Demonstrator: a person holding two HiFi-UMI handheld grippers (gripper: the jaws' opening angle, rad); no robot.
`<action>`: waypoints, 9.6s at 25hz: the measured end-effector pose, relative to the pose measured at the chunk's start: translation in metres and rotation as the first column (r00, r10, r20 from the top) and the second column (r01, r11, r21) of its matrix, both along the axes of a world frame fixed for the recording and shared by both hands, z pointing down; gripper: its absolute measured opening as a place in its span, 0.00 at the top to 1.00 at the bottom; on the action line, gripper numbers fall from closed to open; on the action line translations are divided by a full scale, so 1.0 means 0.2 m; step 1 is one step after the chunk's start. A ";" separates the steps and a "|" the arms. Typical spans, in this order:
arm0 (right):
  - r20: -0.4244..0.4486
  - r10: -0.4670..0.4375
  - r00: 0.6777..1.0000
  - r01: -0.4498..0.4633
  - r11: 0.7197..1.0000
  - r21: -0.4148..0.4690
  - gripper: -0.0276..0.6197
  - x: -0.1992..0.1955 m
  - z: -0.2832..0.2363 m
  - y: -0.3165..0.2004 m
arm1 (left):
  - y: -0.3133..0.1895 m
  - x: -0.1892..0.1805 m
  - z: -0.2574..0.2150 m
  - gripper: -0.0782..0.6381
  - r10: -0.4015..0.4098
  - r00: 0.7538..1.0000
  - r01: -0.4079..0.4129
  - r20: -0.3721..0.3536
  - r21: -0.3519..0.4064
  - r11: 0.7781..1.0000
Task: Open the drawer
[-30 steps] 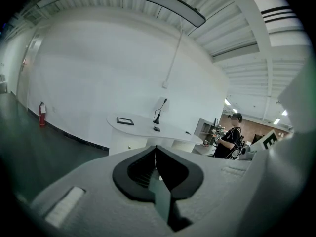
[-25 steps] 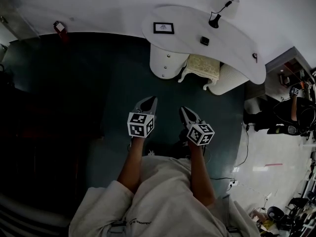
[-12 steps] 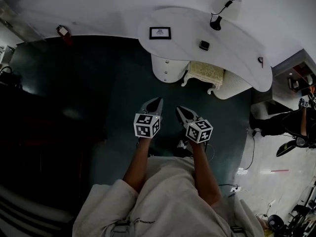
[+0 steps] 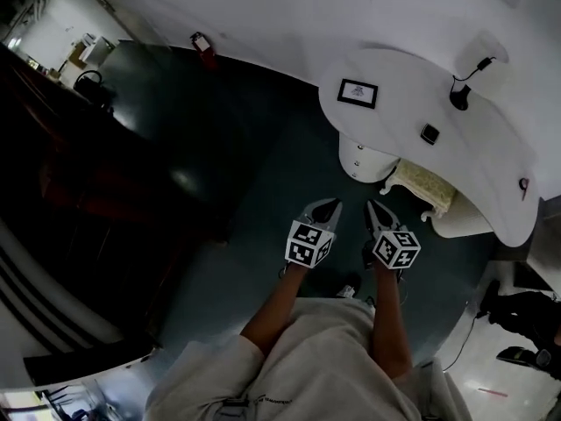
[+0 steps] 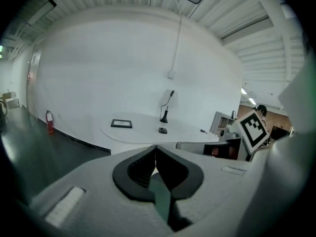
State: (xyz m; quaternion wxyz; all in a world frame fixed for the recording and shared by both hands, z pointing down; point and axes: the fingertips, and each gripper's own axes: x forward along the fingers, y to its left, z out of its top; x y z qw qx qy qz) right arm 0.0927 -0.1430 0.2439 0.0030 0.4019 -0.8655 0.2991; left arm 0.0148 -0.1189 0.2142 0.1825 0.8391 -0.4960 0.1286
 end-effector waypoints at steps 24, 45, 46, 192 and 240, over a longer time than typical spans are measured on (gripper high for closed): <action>-0.364 0.168 0.916 -0.098 0.974 0.202 0.93 -0.06 0.63 -0.69 | -0.81 -0.02 0.67 0.88 -0.032 0.997 0.021 0.072 0.149 0.989; -0.377 0.224 0.899 -0.112 0.948 0.296 0.93 -0.33 2.15 -1.07 | -1.09 -0.12 1.97 0.88 0.081 0.995 -0.099 0.063 0.375 0.922; -0.376 0.233 0.897 -0.119 0.946 0.301 0.93 -0.34 2.20 -1.09 | -1.09 -0.13 2.01 0.88 0.083 0.995 -0.098 0.055 0.385 0.918; -0.172 0.670 0.722 -0.564 0.715 0.413 0.80 -0.49 2.76 -0.88 | -0.83 -0.52 2.47 0.88 0.121 0.993 -0.112 -0.004 0.353 0.929; -0.146 0.638 0.756 -0.529 0.728 0.437 0.80 -0.58 2.77 -0.58 | -0.85 -0.55 2.50 0.88 0.124 0.992 -0.119 0.007 0.336 0.934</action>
